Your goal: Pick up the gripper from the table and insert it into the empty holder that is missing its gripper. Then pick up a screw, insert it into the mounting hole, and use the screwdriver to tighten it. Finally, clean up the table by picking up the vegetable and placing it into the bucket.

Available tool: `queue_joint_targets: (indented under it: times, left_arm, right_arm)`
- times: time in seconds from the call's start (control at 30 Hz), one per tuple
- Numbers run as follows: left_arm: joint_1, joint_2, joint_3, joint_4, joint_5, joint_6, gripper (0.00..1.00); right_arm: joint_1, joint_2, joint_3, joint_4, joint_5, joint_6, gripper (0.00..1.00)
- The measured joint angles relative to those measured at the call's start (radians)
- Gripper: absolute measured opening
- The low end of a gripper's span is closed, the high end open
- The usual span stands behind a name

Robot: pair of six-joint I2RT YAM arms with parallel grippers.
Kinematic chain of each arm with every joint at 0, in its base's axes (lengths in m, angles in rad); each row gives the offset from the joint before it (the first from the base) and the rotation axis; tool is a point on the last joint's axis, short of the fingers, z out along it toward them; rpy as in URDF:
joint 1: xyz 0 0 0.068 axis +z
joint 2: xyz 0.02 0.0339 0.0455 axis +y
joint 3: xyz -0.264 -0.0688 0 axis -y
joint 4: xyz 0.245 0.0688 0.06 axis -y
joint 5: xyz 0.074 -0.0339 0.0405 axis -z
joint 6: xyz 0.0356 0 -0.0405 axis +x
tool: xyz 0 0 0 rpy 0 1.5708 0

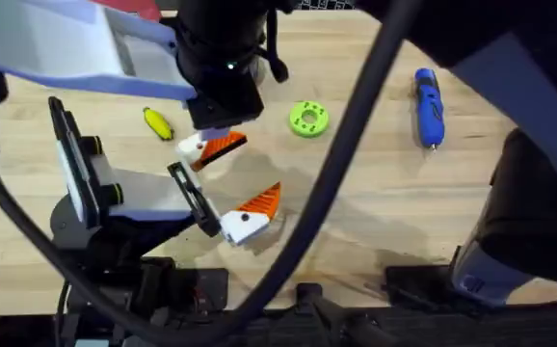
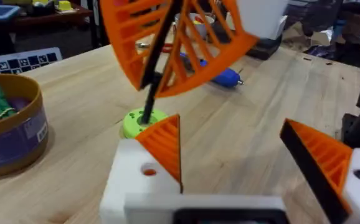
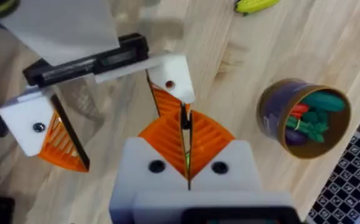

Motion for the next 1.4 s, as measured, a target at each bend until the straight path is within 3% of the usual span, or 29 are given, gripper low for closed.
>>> queue_joint_targets:
  times: [1.4]
  left_arm:
    - [0.000,0.000,0.000,0.000,0.000,0.000,0.985]
  right_arm:
    - [0.031,0.042,0.001,0.001,0.002,-0.042,0.006]
